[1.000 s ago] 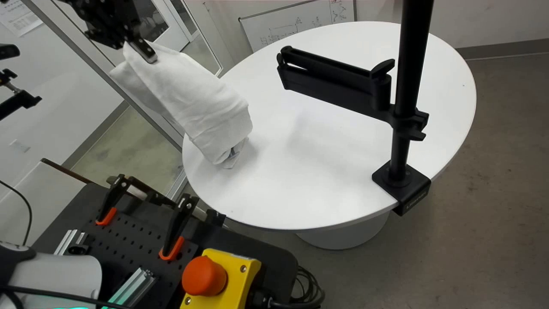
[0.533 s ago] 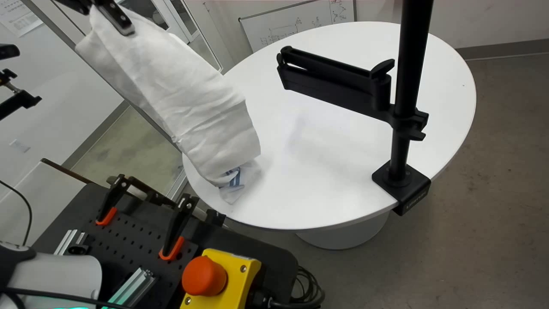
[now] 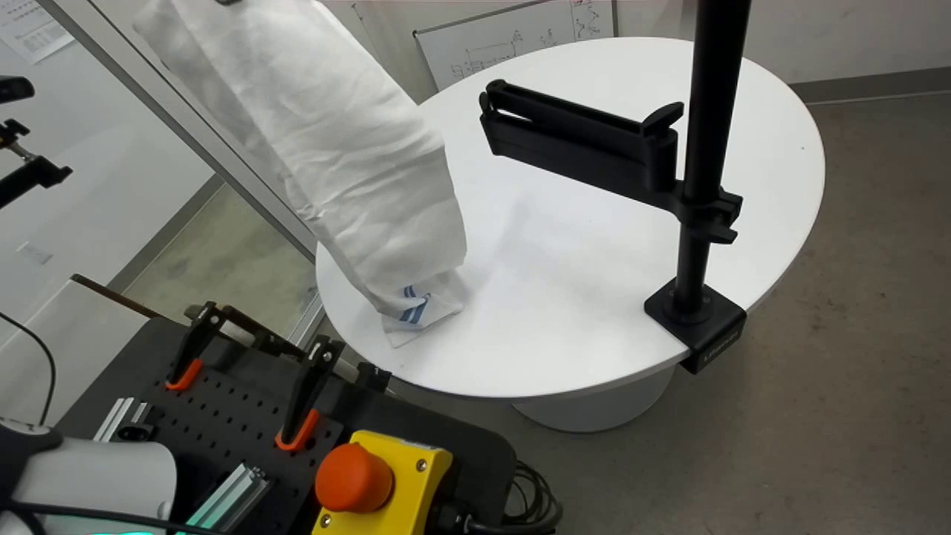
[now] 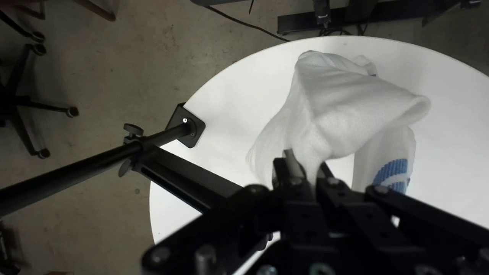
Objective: Hang the white cloth on the black rod
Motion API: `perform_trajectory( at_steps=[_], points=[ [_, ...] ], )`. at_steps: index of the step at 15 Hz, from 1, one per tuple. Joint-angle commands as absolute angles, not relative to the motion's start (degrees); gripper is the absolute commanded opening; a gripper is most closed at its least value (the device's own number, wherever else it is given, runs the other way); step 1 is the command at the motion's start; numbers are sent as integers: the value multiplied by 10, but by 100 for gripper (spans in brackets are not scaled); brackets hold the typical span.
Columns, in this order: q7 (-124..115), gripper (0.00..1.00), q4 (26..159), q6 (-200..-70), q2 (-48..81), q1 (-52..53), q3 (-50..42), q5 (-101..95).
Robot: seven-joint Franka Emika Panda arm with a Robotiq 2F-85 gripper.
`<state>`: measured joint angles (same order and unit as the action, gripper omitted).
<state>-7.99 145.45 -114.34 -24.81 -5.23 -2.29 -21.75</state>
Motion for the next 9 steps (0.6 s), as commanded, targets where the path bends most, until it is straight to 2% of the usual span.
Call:
perform_trajectory(
  at_steps=[1, 9],
  points=[
    [-105, 1, 1405, -1142, -202, -74, -21, -220],
    [-215, 1, 1271, -1107, -96, -104, -22, -277]
  ],
)
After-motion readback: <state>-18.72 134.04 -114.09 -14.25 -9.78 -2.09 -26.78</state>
